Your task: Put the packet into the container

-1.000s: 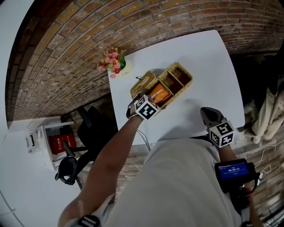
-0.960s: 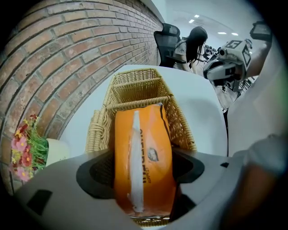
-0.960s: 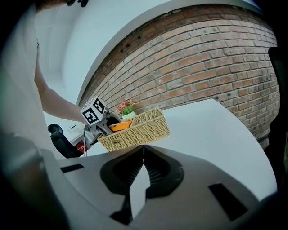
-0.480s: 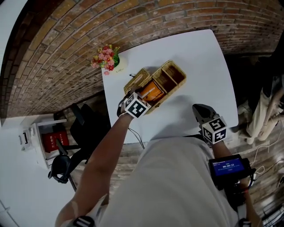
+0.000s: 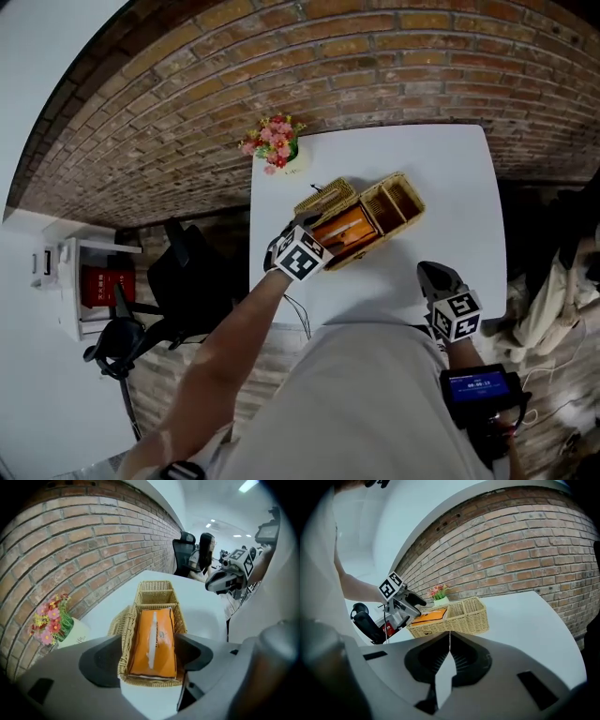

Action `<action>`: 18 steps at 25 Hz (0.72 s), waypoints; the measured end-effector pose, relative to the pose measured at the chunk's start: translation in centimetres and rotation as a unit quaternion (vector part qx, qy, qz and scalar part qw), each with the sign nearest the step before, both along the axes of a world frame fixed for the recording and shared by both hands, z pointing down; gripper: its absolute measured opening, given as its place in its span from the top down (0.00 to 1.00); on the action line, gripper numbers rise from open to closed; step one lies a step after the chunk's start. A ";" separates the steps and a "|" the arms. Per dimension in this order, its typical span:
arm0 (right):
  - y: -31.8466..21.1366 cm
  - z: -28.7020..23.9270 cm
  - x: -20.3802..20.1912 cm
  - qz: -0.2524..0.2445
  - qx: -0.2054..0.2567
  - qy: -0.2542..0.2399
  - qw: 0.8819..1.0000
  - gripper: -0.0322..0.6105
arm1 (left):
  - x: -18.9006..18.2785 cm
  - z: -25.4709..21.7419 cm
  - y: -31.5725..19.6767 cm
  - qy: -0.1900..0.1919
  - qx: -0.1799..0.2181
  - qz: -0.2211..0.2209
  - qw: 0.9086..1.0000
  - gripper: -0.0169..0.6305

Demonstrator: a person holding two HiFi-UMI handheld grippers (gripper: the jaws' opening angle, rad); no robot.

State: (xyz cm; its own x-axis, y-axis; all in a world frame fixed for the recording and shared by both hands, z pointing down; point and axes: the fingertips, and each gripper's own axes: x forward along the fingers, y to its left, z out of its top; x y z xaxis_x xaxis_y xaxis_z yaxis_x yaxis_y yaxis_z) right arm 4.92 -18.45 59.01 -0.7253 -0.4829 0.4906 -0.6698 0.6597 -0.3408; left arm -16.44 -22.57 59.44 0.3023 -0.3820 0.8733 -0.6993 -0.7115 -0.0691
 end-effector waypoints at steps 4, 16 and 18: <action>-0.4 -0.7 -1.1 -0.008 0.014 0.003 1.000 0.93 | 0.2 -2.1 0.5 0.058 0.048 -0.033 0.997 0.54; -0.2 -5.2 -4.8 -0.026 0.067 -0.015 0.997 0.93 | 1.0 -5.9 5.4 0.179 0.142 -0.095 0.969 0.95; 0.0 -6.0 -5.2 -0.032 0.075 -0.022 0.996 0.93 | 1.4 -6.0 6.3 0.199 0.147 -0.092 0.965 0.96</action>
State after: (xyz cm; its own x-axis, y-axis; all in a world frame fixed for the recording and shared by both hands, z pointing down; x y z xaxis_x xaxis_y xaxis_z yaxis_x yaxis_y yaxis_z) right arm -0.29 -18.43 53.05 -0.7759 -0.5007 0.3837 -0.6114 0.7466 -0.2622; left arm -14.99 -16.28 53.45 0.4937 -0.6750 0.5483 -0.8251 -0.5627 0.0503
